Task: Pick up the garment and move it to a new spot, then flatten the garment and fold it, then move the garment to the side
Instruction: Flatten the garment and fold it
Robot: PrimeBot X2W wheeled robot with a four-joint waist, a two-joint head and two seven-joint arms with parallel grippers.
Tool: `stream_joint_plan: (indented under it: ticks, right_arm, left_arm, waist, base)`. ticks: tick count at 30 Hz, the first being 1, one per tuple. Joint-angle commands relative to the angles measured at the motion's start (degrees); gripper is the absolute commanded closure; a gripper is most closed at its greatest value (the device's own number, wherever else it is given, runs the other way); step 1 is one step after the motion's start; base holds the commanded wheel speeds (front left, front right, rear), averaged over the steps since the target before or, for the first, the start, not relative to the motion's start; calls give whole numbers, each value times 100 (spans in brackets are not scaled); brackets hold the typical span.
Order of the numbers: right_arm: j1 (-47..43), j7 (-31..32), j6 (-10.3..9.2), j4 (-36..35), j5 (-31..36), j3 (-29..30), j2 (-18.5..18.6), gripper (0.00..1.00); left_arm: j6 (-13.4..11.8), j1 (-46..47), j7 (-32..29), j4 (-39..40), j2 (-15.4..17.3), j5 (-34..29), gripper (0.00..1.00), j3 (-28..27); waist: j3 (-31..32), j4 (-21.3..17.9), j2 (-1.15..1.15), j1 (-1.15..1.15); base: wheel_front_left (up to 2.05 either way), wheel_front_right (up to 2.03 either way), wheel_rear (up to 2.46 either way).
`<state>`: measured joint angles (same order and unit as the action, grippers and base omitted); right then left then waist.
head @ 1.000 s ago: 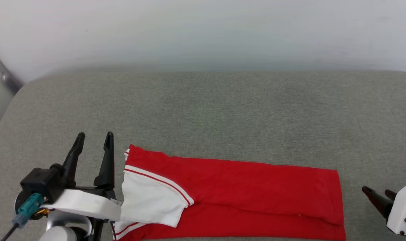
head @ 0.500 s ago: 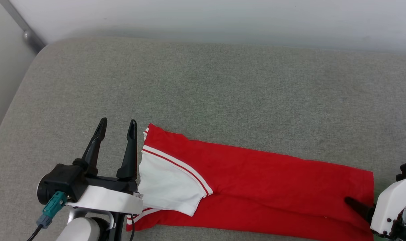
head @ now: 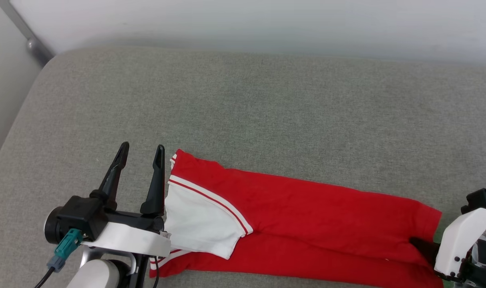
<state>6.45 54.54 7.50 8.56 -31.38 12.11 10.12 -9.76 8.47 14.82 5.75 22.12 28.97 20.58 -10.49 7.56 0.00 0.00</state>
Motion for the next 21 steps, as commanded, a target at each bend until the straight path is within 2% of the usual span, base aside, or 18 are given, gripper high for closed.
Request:
stream_joint_plan:
  ticks: [1, 8, 13, 17, 21]
  right_arm:
    - [33, -40, -2, 41, -52, -60, 13, 100]
    - [100, -170, -2, -158, -205, -203, 229, 100]
    - [100, -126, -3, -237, -200, -86, 430, 100]
    - [17, -42, -3, -300, -89, 241, 567, 100]
    - [-46, 73, -3, -384, 78, 897, 703, 100]
  left_arm:
    - [-29, -23, 20, -5, 23, -14, 0, 2]
    - [-102, -209, -9, -2, 62, 31, 0, -18]
    - [-193, -351, -58, 48, 131, 34, 0, -64]
    - [-269, -466, -115, 91, 183, 49, 0, -96]
    - [-353, -576, -182, 106, 221, 28, 0, -101]
  waist:
    - [51, -34, 0, 0]
    - [311, -180, 0, 0]
    - [487, -318, 0, 0]
    - [596, -436, 0, 0]
    - [691, -534, 0, 0]
  base:
    - [0, 0, 0]
    - [0, 0, 0]
    - [0, 0, 0]
    - [0, 0, 0]
    - [0, 0, 0]
